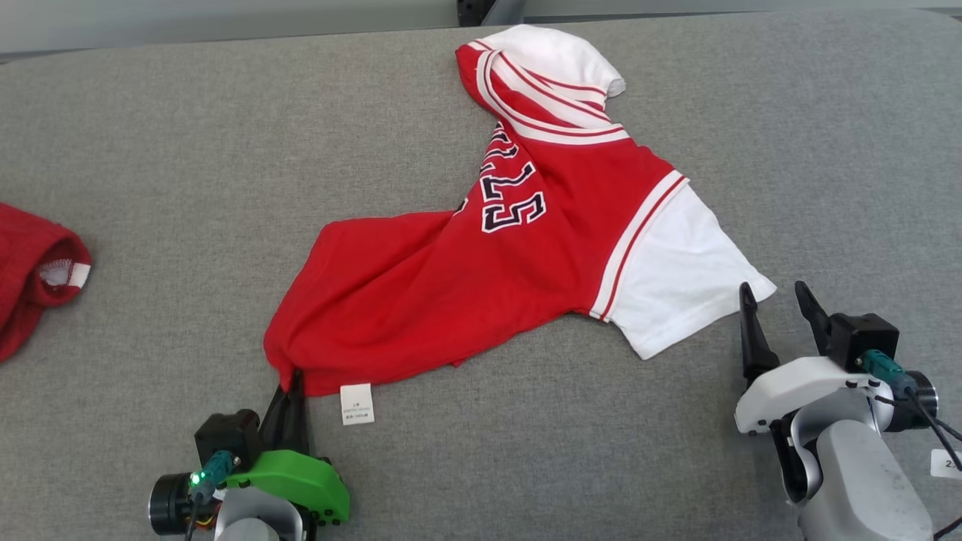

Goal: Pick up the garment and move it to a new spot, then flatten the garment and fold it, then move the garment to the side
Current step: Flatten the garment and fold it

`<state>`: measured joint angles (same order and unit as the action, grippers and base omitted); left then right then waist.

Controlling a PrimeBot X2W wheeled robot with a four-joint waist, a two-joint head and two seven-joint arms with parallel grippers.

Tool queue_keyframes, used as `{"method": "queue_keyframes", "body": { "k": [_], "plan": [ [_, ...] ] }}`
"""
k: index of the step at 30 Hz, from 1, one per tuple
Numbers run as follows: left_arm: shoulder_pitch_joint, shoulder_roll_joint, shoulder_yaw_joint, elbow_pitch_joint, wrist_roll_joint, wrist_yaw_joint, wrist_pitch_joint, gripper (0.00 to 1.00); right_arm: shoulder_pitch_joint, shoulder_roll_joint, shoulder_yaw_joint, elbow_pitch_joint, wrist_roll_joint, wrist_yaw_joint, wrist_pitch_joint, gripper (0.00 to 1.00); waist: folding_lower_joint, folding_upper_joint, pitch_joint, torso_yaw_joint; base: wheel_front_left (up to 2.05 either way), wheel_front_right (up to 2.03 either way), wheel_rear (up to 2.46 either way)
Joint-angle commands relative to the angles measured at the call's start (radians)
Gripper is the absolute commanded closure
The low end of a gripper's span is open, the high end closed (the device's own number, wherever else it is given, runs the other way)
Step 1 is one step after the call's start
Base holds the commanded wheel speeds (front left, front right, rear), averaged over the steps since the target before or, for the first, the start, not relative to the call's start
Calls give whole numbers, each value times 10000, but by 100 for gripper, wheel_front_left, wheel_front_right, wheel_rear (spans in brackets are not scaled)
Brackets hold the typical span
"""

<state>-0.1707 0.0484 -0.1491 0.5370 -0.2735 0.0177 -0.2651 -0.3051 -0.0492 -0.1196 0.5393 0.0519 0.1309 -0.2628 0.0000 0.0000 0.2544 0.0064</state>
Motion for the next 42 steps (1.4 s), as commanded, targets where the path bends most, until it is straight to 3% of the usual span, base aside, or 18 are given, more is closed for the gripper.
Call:
{"method": "queue_keyframes", "body": {
  "k": [1, 8, 9, 10, 11, 18, 26, 31, 35, 39, 42],
  "plan": [
    [-188, 40, -7, 21, 73, -33, 17, 100, -194, -36, -127, 153, 48, -4, -29, 0, 0, 0, 190, 155, 0, 0, 0],
    [-490, 42, -105, -89, 279, -56, 17, 100, -798, -27, -51, 1427, 234, -2, -1, 0, 0, 0, 535, 389, 0, 0, 0],
    [-493, 42, -112, -106, 290, -58, 19, 100, -822, -13, 24, 1582, 305, -1, 5, 30, 0, 0, 551, 396, 0, 0, 0],
    [-496, 43, -108, -120, 302, -64, 19, 100, -860, -10, 57, 1664, 340, -1, 10, 81, 0, 0, 553, 400, 0, 0, 0],
    [-499, 45, -94, -138, 340, -69, 19, 100, -870, 0, 119, 1747, 403, -1, 13, 100, 0, 0, 525, 405, 0, 0, 0],
    [-177, 43, 141, -696, 621, -168, 10, 100, -619, -36, 338, 993, 1072, -2, -10, 100, 0, 0, -231, 248, 0, 0, 0],
    [-388, 378, 756, -2422, 1671, -549, 8, 100, -708, -38, 852, -1102, 1489, -4, -18, 100, 0, 0, -2051, -34, 0, 0, 0],
    [-1481, 1342, 1227, -3249, 2005, -876, 8, 100, -1476, -119, 1092, -2465, 1851, -4, -27, 100, 0, 0, -2752, -203, 0, 0, 0],
    [-2903, 2384, 1463, -3644, 2313, -1061, 10, 100, -2538, -580, 1167, -3376, 2108, -5, -27, 100, 0, 0, -2967, -278, 0, 0, 0],
    [-4476, 3309, 1330, -3694, 2510, -1265, 463, 100, -3747, -1220, 1309, -3749, 2135, -7, -27, 100, 0, 0, -2949, -296, 0, 0, 0],
    [-5168, 3565, 1180, -3662, 2414, -1347, 748, 100, -4305, -1483, 1423, -3679, 2159, -9, 117, 100, 0, 0, -2812, -279, 0, 0, 0]
  ]
}}
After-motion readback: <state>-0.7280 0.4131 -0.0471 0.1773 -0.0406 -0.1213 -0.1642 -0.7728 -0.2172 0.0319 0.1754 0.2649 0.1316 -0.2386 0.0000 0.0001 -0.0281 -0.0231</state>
